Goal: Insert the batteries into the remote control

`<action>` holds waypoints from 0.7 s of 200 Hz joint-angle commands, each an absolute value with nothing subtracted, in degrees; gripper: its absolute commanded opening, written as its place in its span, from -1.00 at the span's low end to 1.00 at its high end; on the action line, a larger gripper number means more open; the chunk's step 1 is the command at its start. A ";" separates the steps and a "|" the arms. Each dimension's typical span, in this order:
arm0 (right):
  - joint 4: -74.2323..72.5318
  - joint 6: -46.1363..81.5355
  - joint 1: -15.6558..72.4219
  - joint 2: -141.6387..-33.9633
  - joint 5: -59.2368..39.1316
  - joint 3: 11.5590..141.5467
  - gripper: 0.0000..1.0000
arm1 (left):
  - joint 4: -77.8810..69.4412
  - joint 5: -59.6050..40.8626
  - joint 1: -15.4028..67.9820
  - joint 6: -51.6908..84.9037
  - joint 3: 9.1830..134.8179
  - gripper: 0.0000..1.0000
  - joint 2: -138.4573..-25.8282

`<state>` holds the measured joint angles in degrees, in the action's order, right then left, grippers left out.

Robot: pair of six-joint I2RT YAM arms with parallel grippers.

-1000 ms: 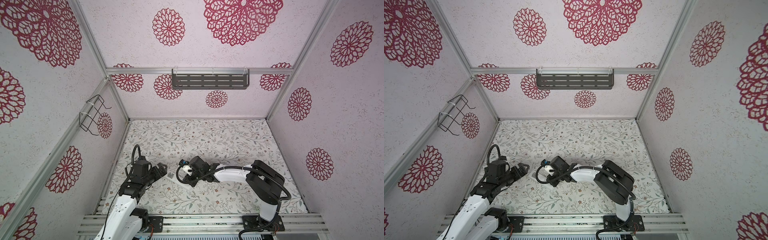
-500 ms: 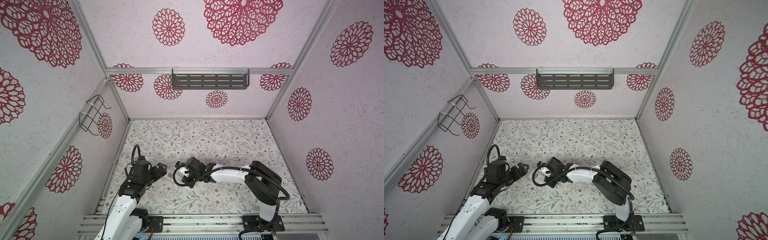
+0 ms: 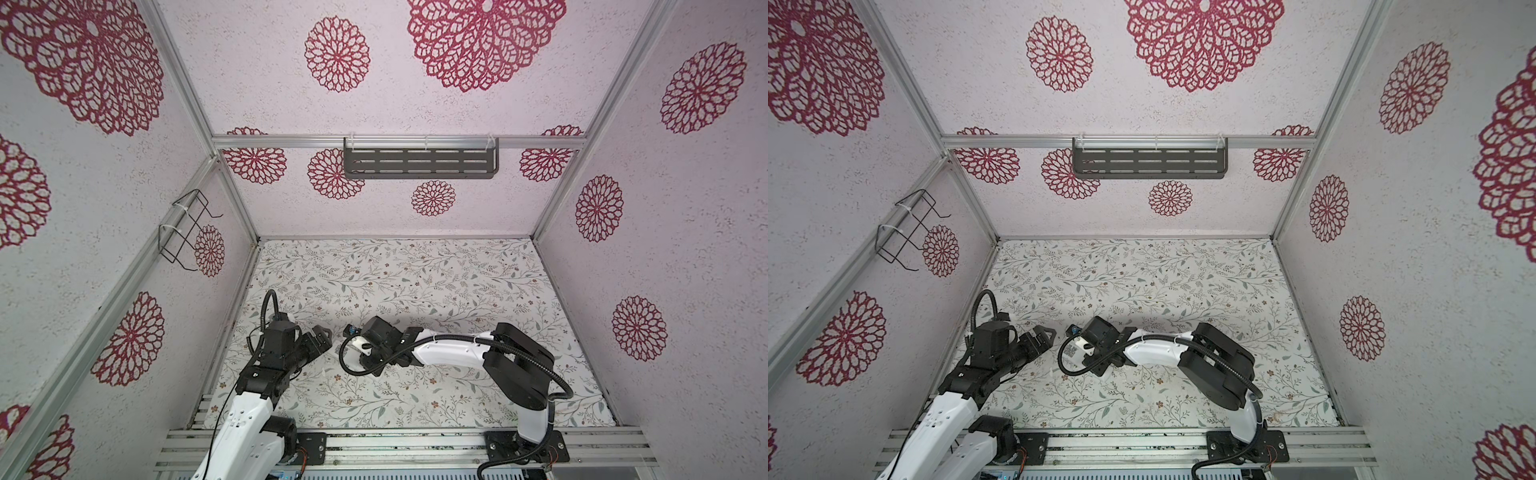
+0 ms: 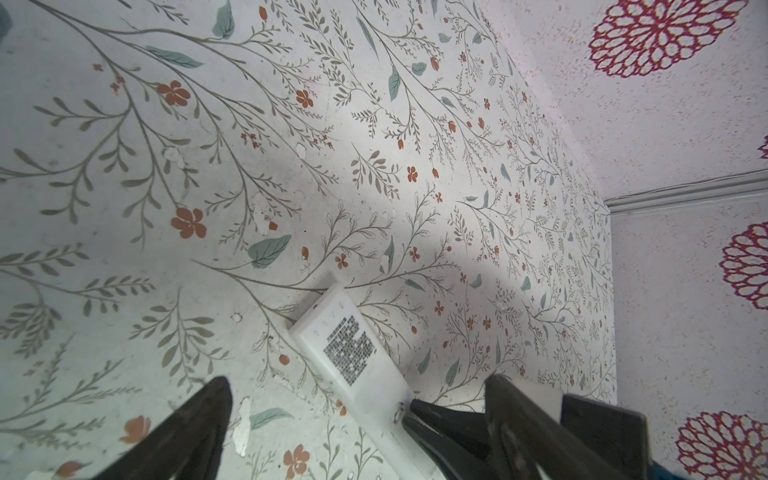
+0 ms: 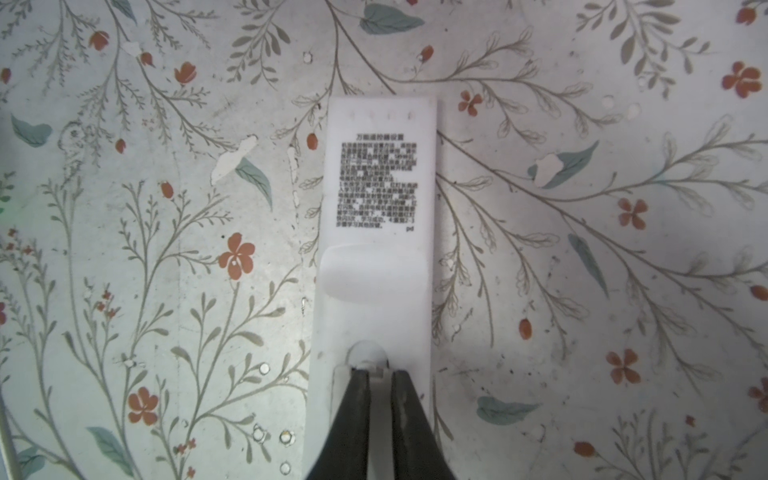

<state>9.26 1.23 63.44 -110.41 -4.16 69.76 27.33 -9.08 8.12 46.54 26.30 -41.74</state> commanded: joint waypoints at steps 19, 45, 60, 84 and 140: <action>22.94 3.83 64.86 -113.10 -3.41 60.02 -0.72 | 27.25 -8.29 7.47 46.32 27.33 0.95 -41.00; 22.79 4.92 64.86 -112.20 -3.50 58.42 -0.72 | 27.30 -8.38 7.38 46.32 27.33 0.95 -41.10; 22.68 5.57 64.95 -111.49 -3.42 57.26 -0.72 | 27.26 -8.49 7.38 46.32 27.42 0.95 -40.98; 22.91 6.49 64.95 -110.72 -3.17 54.95 -0.72 | 27.25 -8.60 7.38 46.32 27.34 0.95 -40.87; 23.36 7.57 65.13 -107.66 -2.62 52.90 -0.72 | 27.07 -8.66 7.39 46.32 27.33 0.95 -40.97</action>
<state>3.11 6.15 64.03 -102.85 -3.03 58.02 27.38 -9.08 7.92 46.54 26.30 -41.47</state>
